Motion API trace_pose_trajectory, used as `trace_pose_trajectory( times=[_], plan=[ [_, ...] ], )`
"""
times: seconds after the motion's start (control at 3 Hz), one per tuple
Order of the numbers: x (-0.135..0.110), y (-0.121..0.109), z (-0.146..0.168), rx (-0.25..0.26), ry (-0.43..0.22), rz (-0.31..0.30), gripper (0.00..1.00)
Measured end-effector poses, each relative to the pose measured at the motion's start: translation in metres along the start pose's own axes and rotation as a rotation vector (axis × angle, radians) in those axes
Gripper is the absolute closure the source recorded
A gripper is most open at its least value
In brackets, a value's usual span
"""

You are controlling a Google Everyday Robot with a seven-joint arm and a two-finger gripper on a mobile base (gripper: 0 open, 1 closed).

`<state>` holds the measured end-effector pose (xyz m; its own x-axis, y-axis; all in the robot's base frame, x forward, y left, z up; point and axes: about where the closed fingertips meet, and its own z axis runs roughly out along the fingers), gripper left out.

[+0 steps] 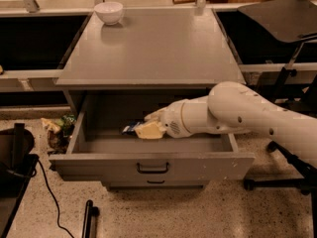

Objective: Place rxbar blueberry into top drawer

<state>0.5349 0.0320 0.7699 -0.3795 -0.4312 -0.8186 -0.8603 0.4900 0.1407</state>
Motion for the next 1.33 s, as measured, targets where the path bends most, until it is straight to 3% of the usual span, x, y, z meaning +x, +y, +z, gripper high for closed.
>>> trace_pose_trajectory(
  times=[0.33,0.67,1.0,1.33],
  plan=[
    [0.039,-0.042,-0.010,0.064,0.008,0.071,1.00],
    [0.039,-0.042,-0.010,0.064,0.008,0.071,1.00],
    [0.039,-0.062,-0.010,0.107,0.002,0.068,1.00],
    [0.040,-0.099,-0.001,0.152,0.027,0.053,1.00]
  ],
)
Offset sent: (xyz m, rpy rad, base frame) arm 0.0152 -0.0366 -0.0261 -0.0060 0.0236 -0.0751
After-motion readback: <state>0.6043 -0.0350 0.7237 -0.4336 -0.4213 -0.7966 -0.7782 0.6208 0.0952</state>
